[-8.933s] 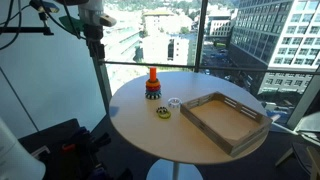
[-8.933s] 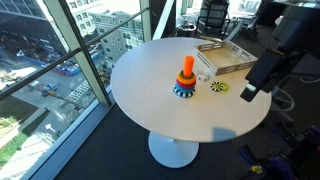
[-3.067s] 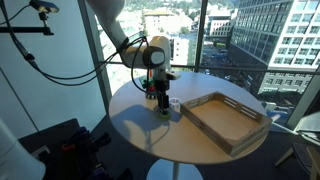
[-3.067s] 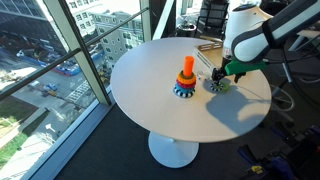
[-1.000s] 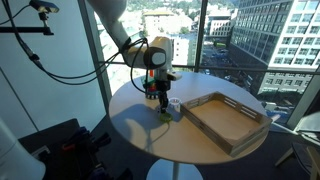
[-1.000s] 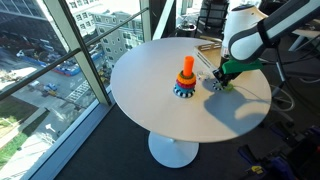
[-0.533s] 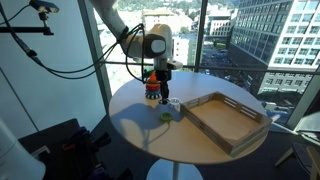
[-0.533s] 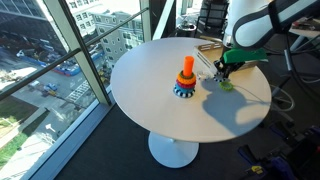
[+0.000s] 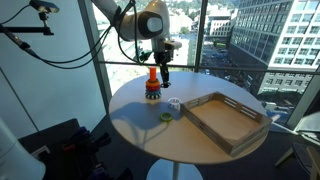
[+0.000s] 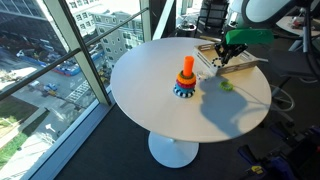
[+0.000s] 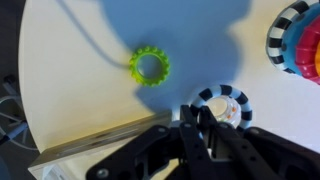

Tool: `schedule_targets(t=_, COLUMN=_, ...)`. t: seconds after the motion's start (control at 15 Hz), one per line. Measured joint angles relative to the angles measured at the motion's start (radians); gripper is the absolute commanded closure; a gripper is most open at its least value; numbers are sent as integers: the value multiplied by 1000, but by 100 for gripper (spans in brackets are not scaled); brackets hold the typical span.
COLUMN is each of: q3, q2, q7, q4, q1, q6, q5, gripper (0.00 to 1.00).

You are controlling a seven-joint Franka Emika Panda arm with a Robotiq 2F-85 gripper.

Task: Put the black and white circular object on the orange object

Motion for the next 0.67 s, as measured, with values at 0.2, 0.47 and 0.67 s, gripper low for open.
schedule_targets(t=0.2, q3=12, q2=-44, q7=0, q4=1, q1=0, q6=-7, q5=4, gripper=95)
schedule_targets(t=0.47, q3=39, q2=-93, q7=0, q4=4, q1=-1, q6=-8, q5=14, gripper=95)
schedule_targets(t=0.67, q3=63, q2=-115, q7=0, q4=17, q1=-1, q6=-8, q5=39, gripper=95)
